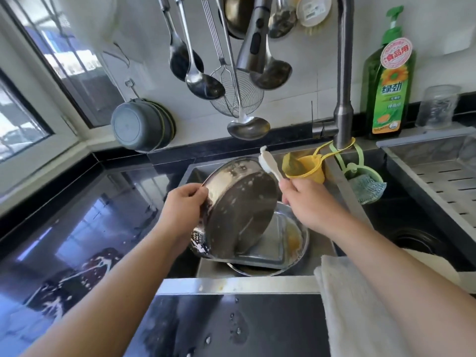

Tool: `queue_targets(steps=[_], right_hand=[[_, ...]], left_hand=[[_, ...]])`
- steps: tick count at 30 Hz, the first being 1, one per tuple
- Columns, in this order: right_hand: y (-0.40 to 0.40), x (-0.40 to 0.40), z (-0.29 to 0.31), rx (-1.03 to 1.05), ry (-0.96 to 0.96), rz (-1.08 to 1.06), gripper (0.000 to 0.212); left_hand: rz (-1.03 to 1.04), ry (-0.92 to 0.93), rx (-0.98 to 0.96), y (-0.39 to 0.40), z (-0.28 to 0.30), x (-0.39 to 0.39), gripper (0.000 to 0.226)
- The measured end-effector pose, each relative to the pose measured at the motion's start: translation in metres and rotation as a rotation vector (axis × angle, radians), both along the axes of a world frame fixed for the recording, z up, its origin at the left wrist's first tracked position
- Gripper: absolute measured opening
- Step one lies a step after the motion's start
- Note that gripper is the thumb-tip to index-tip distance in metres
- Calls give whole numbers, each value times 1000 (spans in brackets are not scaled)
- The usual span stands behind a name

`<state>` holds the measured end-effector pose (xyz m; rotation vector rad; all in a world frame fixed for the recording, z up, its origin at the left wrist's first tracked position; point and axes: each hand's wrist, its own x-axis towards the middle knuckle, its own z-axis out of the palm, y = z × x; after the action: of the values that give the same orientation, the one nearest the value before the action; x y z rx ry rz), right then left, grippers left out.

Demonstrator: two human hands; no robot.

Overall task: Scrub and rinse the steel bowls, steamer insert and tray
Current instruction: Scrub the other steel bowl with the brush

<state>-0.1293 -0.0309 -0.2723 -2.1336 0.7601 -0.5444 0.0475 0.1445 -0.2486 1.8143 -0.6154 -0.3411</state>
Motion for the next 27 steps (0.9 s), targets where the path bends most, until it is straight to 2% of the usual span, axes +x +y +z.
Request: queue_targets(steps=[6,9,12,14,17,19,22,24,27], right_hand=[[-3,-5,10,-10,217,-4,47],[16,-5,15,-62,251,121,48],[40,1,20,-130,296,200,48],[26,3,17,-172,343,142,45],[-5,-4,10,-80,465,-14,47],[-11,-5,2,-14,455,-36,50],[12,1,7,33,312,95,49],[28,2,15,15,294,185,51],[22,1,17,28,300,140,50]], left_hand=[[33,-95,-23,10,-21,-24,35],[93,-247,5,15,-30,-33,29],[86,-300,0,20,-38,-41,28],[113,-285,-13,21,-41,-39,29],[163,-184,-88,24,-44,-31,31],[152,-97,-124,26,-46,-27,35],[134,-17,-142,26,-48,-26,45],[128,-33,-116,24,-48,-26,51],[160,-123,-33,20,-45,-28,52]])
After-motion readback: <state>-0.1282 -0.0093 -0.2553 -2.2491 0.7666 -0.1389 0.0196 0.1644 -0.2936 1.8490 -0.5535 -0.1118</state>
